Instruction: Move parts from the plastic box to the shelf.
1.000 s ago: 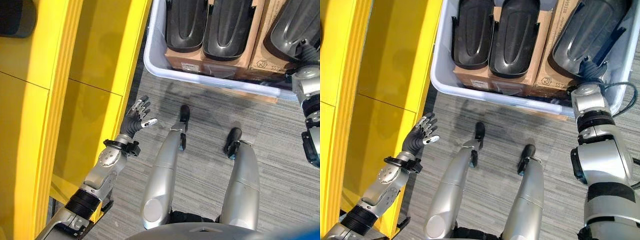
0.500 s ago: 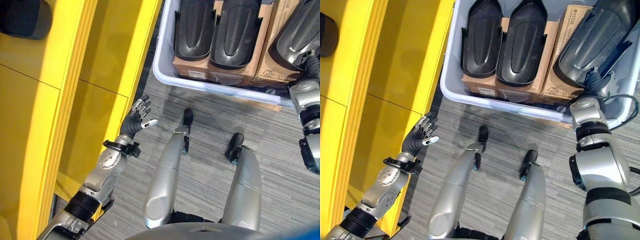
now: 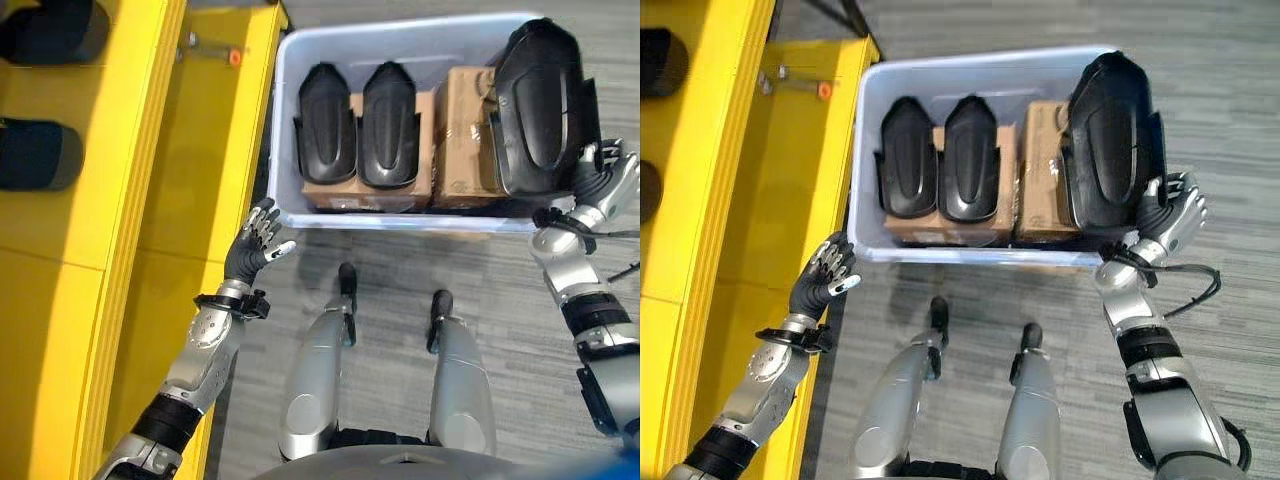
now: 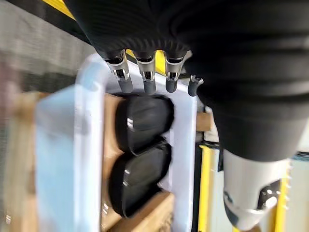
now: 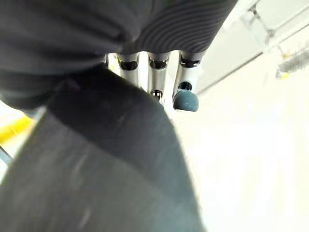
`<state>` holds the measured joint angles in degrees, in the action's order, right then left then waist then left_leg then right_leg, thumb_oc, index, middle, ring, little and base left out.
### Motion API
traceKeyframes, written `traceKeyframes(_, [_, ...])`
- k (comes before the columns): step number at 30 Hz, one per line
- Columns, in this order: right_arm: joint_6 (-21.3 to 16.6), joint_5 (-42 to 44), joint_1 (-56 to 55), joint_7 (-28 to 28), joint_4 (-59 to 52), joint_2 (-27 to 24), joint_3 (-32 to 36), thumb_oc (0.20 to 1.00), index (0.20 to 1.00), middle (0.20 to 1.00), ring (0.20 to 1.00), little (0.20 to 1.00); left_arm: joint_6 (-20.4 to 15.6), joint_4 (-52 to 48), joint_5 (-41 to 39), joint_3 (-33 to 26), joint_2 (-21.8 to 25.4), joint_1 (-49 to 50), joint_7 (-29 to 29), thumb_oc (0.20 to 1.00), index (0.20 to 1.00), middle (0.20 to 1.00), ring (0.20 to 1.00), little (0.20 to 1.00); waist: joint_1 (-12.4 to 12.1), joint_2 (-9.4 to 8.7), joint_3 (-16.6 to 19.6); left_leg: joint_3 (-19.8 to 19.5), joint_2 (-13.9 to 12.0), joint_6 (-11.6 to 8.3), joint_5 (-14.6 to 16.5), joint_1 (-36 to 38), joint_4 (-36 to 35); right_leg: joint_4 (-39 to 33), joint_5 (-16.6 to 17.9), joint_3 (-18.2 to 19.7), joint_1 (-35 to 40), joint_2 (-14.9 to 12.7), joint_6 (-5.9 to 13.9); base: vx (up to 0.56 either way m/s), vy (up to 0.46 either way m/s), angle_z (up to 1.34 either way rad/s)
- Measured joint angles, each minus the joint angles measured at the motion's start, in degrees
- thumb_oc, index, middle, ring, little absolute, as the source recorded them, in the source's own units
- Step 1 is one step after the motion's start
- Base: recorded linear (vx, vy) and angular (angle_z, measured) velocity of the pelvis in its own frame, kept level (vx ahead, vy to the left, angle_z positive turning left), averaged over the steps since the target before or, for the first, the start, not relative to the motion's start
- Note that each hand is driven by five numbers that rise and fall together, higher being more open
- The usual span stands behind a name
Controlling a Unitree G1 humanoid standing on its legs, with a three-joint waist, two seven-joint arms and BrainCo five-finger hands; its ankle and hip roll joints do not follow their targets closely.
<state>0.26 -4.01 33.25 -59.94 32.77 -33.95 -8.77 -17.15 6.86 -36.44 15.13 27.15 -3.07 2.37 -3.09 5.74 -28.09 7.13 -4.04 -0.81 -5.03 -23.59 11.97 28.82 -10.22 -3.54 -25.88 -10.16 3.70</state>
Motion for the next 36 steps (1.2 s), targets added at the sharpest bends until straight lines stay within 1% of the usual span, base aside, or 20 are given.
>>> traceKeyframes(4, [0.6,-2.0,-0.5,-0.9,-2.7,0.1,0.6,0.200,0.200,0.200,0.200,0.200,0.1,1.8,0.1,0.2,-1.7,0.3,-0.7,1.000,1.000,1.000,1.000,1.000,0.7,-0.04,0.5,1.1,-0.4,-0.43,-1.3,6.7,-4.7,-2.4,0.4,0.4,5.2,0.6,-0.18,0.05,0.018,-0.12])
traceKeyframes(5, [0.6,-2.1,-0.5,-1.0,-2.7,0.1,1.1,0.200,0.200,0.200,0.200,0.200,0.1,1.8,0.1,0.1,-1.7,0.2,-0.8,1.000,1.000,1.000,1.000,1.000,0.6,-0.02,1.1,1.1,-0.5,-0.56,-1.4,6.8,-5.1,-2.6,0.5,0.4,5.1,0.8,-0.33,0.09,0.025,-0.07])
traceKeyframes(8, [1.3,-2.4,-1.1,0.8,-4.0,0.1,1.6,0.200,0.200,0.200,0.200,0.200,0.2,1.8,0.1,0.0,-1.7,0.7,-0.8,1.000,1.000,1.000,1.000,1.000,0.5,0.07,1.3,1.4,-0.8,-0.70,-2.3,10.3,-7.6,-4.3,0.9,0.4,8.0,1.2,-0.29,0.07,0.008,-0.06])
traceKeyframes(9, [1.3,-2.5,-2.1,1.9,-4.7,0.1,1.3,0.200,0.200,0.200,0.200,0.200,0.2,1.8,0.1,0.0,-1.8,1.6,-0.7,1.000,1.000,1.000,1.000,1.000,0.5,0.14,3.3,1.5,-0.8,-0.95,-2.4,11.0,-8.2,-5.0,0.8,0.3,8.8,1.2,-0.26,0.12,-0.010,-0.02])
traceKeyframes(11, [1.3,-1.9,-2.4,4.8,-5.1,0.9,1.3,0.200,0.200,0.200,0.200,0.200,0.8,1.8,0.2,-0.6,-2.4,1.9,0.0,1.000,1.000,1.000,1.000,1.000,0.5,0.28,4.0,1.4,-0.8,-0.97,-2.5,13.5,-9.2,-6.1,0.8,-0.1,11.6,1.4,-0.20,0.11,-0.021,0.05])
traceKeyframes(13, [1.2,-1.6,-4.1,9.4,-6.4,2.6,0.4,0.200,0.200,0.200,0.200,0.200,1.3,1.8,1.5,-1.4,-2.7,3.1,0.7,1.000,1.000,1.000,1.000,1.000,0.2,0.45,6.6,0.7,-1.0,-1.04,-2.4,15.1,-10.1,-7.1,0.5,-1.1,13.7,1.5,-0.27,0.11,-0.027,0.16])
traceKeyframes(15, [0.3,-0.6,-4.3,12.9,-7.1,3.1,-1.1,0.200,0.200,0.200,0.200,0.200,1.6,1.8,2.2,-2.7,-3.8,4.2,1.4,1.000,1.000,1.000,1.000,1.000,0.1,0.63,7.1,0.2,-1.1,-1.05,-2.4,16.0,-10.2,-7.3,0.3,-1.8,15.0,1.5,-0.38,0.08,-0.019,0.13])
traceKeyframes(18, [-0.5,2.6,-4.5,18.5,-7.1,6.3,-2.3,0.200,0.200,0.200,0.200,0.200,1.9,1.8,2.4,-3.8,-5.2,6.8,2.7,1.000,1.000,1.000,1.000,1.000,-1.0,0.75,8.0,-0.1,-1.4,-0.97,-2.3,17.9,-11.1,-6.5,-0.7,-2.7,16.6,1.6,-0.72,0.04,-0.001,0.16])
traceKeyframes(21, [-1.3,4.6,-5.4,23.6,-9.1,7.0,-4.0,0.200,0.200,0.200,0.200,0.200,2.0,1.9,4.0,-4.9,-6.8,8.1,2.9,1.000,1.000,1.000,1.000,1.000,-2.1,1.49,8.6,-1.3,-1.8,-0.62,-2.7,18.0,-11.5,-5.2,-1.7,-5.8,18.1,1.1,-1.32,-0.01,0.007,0.48])
traceKeyframes(22, [-1.7,5.0,-6.4,24.6,-10.4,7.2,-4.5,0.200,0.200,0.200,0.200,0.200,2.0,1.9,4.1,-5.0,-6.8,8.3,2.8,1.000,1.000,1.000,1.000,1.000,-2.6,1.49,8.7,-0.2,-2.0,0.09,-2.1,17.8,-12.0,-4.6,-2.2,-7.2,18.9,1.0,-1.59,-0.04,0.028,1.07])
traceKeyframes(23, [-1.9,5.5,-8.7,25.0,-13.0,8.1,-4.4,0.200,0.200,0.200,0.200,0.200,2.1,2.5,4.6,-5.1,-6.9,8.1,2.2,1.000,1.000,1.000,1.000,1.000,-2.4,0.51,9.2,5.5,-3.0,1.15,3.0,17.8,-12.9,-6.0,-2.1,-10.3,20.3,0.0,-2.33,-0.06,0.077,1.57])
traceKeyframes(24, [-2.0,6.1,-10.7,25.5,-15.3,9.3,-4.1,0.200,0.200,0.200,0.200,0.200,2.0,3.3,4.7,-5.1,-6.8,6.9,1.0,1.000,1.000,1.000,1.000,1.000,-1.6,-1.14,9.7,12.9,-3.9,0.67,4.7,17.2,-11.6,-8.0,-1.7,-15.1,21.8,-2.8,-2.38,-0.07,0.115,2.15])
traceKeyframes(25, [-2.0,6.8,-12.7,26.1,-17.4,10.2,-4.4,0.200,0.200,0.200,0.200,0.200,2.1,4.9,5.5,-4.5,-7.0,5.8,-0.3,1.000,1.000,1.000,1.000,1.000,-0.8,-1.60,9.8,19.1,-5.5,0.92,4.5,16.9,-9.4,-8.2,-1.6,-19.7,24.0,-4.4,-2.36,-0.09,0.118,2.25])
traceKeyframes(27, [-2.0,7.3,-14.9,26.9,-19.8,10.8,-5.5,0.200,0.200,0.200,0.200,0.200,1.9,5.7,6.3,-3.6,-7.5,5.7,-2.2,1.000,1.000,1.000,1.000,1.000,-0.2,-1.64,11.0,27.9,-8.7,0.72,4.7,17.9,-5.3,-7.9,-2.1,-25.5,26.1,-6.1,-2.54,-0.06,0.138,1.79])
traceKeyframes(29, [-3.0,7.8,-15.0,27.8,-21.8,11.7,-6.9,0.200,0.200,0.200,0.200,0.200,1.6,5.6,6.5,-2.8,-8.0,5.8,-2.5,1.000,1.000,1.000,1.000,1.000,0.2,-0.52,11.9,30.3,-8.5,0.53,3.7,20.3,-4.4,-6.3,-3.2,-27.0,26.1,-7.1,-0.74,0.06,0.184,1.09])
traceKeyframes(30, [-3.3,8.5,-15.0,28.2,-22.4,12.9,-8.0,0.200,0.200,0.200,0.200,0.200,1.6,5.5,6.6,-2.7,-8.1,5.6,-2.5,1.000,1.000,1.000,1.000,1.000,0.9,-1.02,11.6,30.1,-7.3,1.41,1.2,19.7,-4.7,-5.4,-3.3,-27.2,26.0,-8.4,-0.42,0.16,0.260,0.74])
traceKeyframes(31, [-3.3,10.0,-15.0,28.9,-22.4,14.7,-10.0,0.200,0.200,0.200,0.200,0.200,1.6,5.5,6.7,-2.3,-7.6,5.6,-2.2,1.000,1.000,1.000,1.000,1.000,0.0,-2.22,11.6,29.8,-5.7,2.52,2.2,19.3,-4.0,-5.2,-2.7,-26.8,25.4,-10.1,-0.10,0.15,0.254,0.54])
traceKeyframes(32, [-3.3,10.8,-15.0,30.0,-22.3,16.1,-10.5,0.200,0.200,0.200,0.200,0.200,1.6,5.3,6.8,-2.4,-7.1,5.5,-1.9,1.000,1.000,1.000,1.000,1.000,-0.3,-2.47,11.5,29.6,-4.9,3.14,3.1,19.0,-3.1,-6.0,-2.2,-26.6,26.0,-10.5,-0.18,0.17,0.298,0.18])
traceKeyframes(34, [-3.2,12.4,-14.9,31.7,-22.3,18.1,-12.2,0.200,0.200,0.200,0.200,0.200,1.6,4.9,8.0,-2.6,-5.8,5.5,-1.4,1.000,1.000,1.000,1.000,1.000,-1.1,-2.79,11.5,29.4,-3.9,3.98,4.2,19.0,-2.6,-8.1,-0.9,-26.7,27.3,-11.1,0.68,0.12,0.199,0.18])
traceKeyframes(36, [-3.2,13.1,-14.9,32.7,-22.3,19.3,-13.1,0.200,0.200,0.200,0.200,0.200,1.8,2.5,9.0,-3.2,-4.4,5.9,0.3,1.000,1.000,1.000,1.000,1.000,-2.3,-2.94,11.5,28.5,-2.9,3.92,5.0,19.0,-2.7,-10.1,0.2,-27.3,28.8,-11.4,1.93,0.12,0.186,0.24])
